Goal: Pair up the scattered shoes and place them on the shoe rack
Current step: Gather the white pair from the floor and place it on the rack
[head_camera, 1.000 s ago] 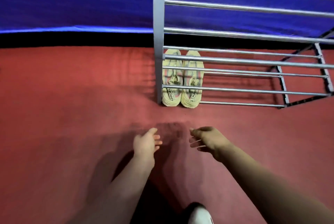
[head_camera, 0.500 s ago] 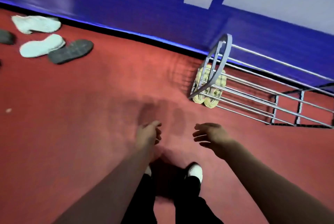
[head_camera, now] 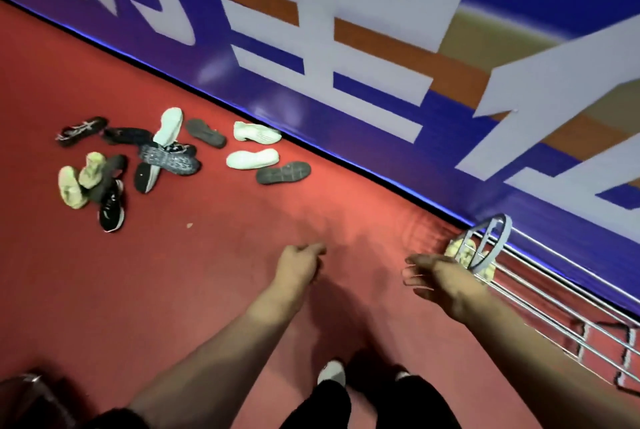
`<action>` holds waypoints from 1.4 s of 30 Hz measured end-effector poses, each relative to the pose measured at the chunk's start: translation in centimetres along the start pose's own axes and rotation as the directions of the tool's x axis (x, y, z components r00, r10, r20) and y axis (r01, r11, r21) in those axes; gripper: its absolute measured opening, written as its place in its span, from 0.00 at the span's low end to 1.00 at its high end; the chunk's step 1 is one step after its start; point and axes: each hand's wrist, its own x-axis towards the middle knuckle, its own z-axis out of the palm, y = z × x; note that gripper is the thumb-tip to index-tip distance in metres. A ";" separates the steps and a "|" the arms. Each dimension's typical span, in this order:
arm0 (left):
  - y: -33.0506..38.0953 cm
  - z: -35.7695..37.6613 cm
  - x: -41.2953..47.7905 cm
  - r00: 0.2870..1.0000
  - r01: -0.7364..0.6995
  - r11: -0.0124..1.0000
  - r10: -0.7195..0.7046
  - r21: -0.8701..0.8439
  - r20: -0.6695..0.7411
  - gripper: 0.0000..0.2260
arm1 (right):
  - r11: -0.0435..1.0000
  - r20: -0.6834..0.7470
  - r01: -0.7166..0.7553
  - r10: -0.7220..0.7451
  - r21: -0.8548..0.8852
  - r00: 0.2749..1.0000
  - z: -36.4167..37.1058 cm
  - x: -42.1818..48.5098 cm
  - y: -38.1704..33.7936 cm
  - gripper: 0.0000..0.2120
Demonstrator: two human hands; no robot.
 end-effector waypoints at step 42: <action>21.6 -41.6 14.0 0.978 -0.016 0.926 -0.065 -0.378 -0.200 0.08 | 0.976 0.154 0.029 0.004 -0.217 0.988 42.7 7.4 -29.7 0.06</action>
